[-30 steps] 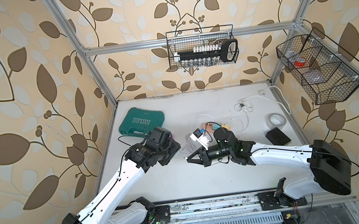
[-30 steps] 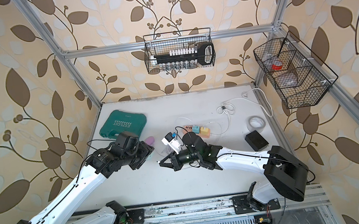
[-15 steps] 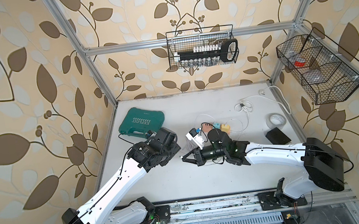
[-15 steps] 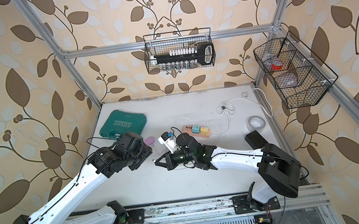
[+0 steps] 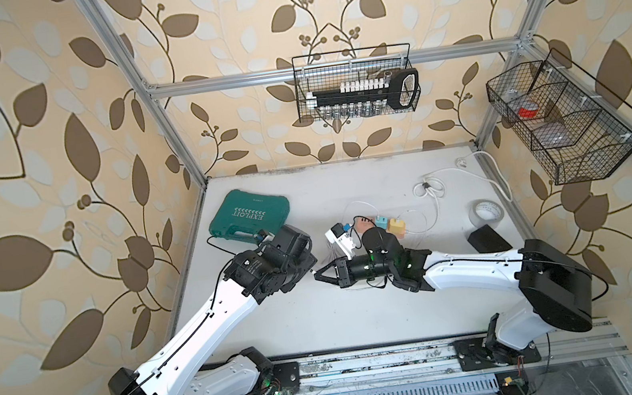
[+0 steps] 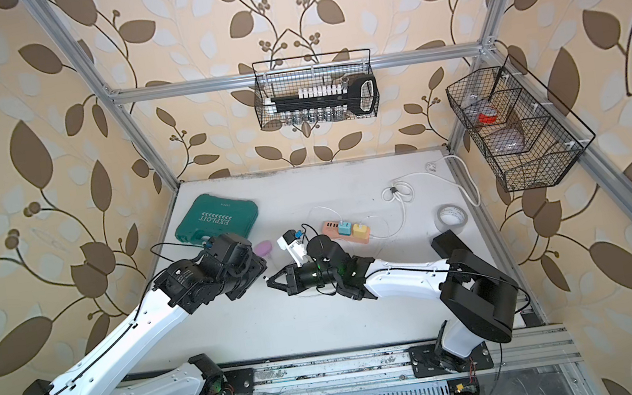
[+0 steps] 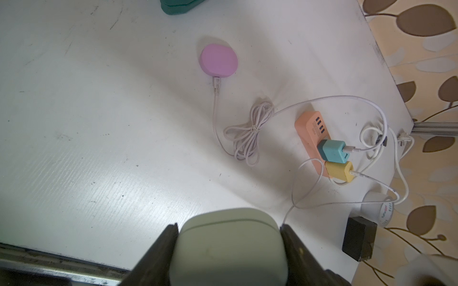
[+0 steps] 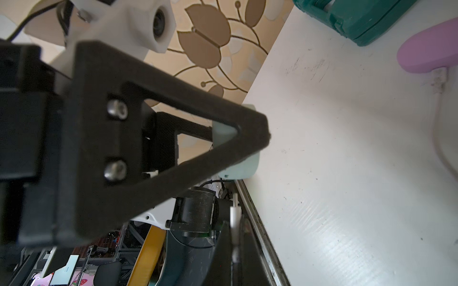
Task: Charge the bluetooth headset
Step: Insert the charging cable into the bluetooth headset.
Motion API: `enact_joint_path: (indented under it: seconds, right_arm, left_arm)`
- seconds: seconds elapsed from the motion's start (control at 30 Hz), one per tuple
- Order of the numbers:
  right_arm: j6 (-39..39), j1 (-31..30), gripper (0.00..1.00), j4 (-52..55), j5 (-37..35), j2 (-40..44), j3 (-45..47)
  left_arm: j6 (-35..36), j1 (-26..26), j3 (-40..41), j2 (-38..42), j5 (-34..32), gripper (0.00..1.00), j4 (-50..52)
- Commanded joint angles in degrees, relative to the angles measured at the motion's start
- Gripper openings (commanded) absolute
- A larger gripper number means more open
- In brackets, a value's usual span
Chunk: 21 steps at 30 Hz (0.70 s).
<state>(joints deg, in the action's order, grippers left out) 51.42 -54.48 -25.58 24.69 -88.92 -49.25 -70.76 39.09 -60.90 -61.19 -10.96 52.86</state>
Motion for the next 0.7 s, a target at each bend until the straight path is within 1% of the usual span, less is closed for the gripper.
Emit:
enact_joint_path:
  seconds: [0.0,0.67]
  right_arm:
    - [1.4,-0.6,0.07,-3.2,-1.2,-1.0,-2.0]
    - [3.7,-0.7,0.07,-6.8,-0.9,-3.6,-2.2]
  left_arm:
    - [-0.5,0.6,-0.8,1.3,-1.4,0.46,0.5]
    - [-0.6,0.6,-0.5,2.0,-0.6,0.45,-0.2]
